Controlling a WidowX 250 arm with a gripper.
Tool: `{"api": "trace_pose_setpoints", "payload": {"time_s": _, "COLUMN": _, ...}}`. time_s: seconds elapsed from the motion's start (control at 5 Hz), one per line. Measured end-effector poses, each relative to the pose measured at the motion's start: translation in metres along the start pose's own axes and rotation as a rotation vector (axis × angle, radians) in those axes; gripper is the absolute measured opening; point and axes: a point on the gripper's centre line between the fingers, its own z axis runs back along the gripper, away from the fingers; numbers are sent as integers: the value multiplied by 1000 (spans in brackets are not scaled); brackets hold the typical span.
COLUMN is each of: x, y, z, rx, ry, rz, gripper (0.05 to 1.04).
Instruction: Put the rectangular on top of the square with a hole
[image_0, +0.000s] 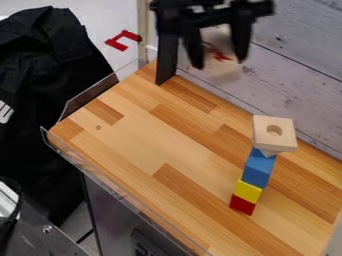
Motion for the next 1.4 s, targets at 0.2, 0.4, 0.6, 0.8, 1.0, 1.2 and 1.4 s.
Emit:
{"api": "trace_pose_setpoints", "payload": {"time_s": 0.2, "x": -9, "y": -8, "z": -1, "rx": 11, "ry": -1, "rz": -68, "gripper": 551}}
{"api": "trace_pose_setpoints", "payload": {"time_s": 0.4, "x": -13, "y": -22, "z": -17, "rx": 9, "ry": 36, "rz": -110, "gripper": 551}}
{"api": "trace_pose_setpoints", "payload": {"time_s": 0.6, "x": -17, "y": -35, "z": -31, "rx": 36, "ry": 62, "rz": -164, "gripper": 551}}
{"api": "trace_pose_setpoints", "payload": {"time_s": 0.8, "x": -19, "y": -44, "z": -39, "rx": 67, "ry": 72, "rz": -207, "gripper": 551}}
{"api": "trace_pose_setpoints", "payload": {"time_s": 1.0, "x": -18, "y": -49, "z": -45, "rx": 93, "ry": 74, "rz": -225, "gripper": 551}}
{"api": "trace_pose_setpoints", "payload": {"time_s": 1.2, "x": -16, "y": -50, "z": -52, "rx": 112, "ry": 77, "rz": -236, "gripper": 551}}
{"api": "trace_pose_setpoints", "payload": {"time_s": 1.4, "x": -18, "y": -52, "z": -62, "rx": 126, "ry": 96, "rz": -244, "gripper": 551}}
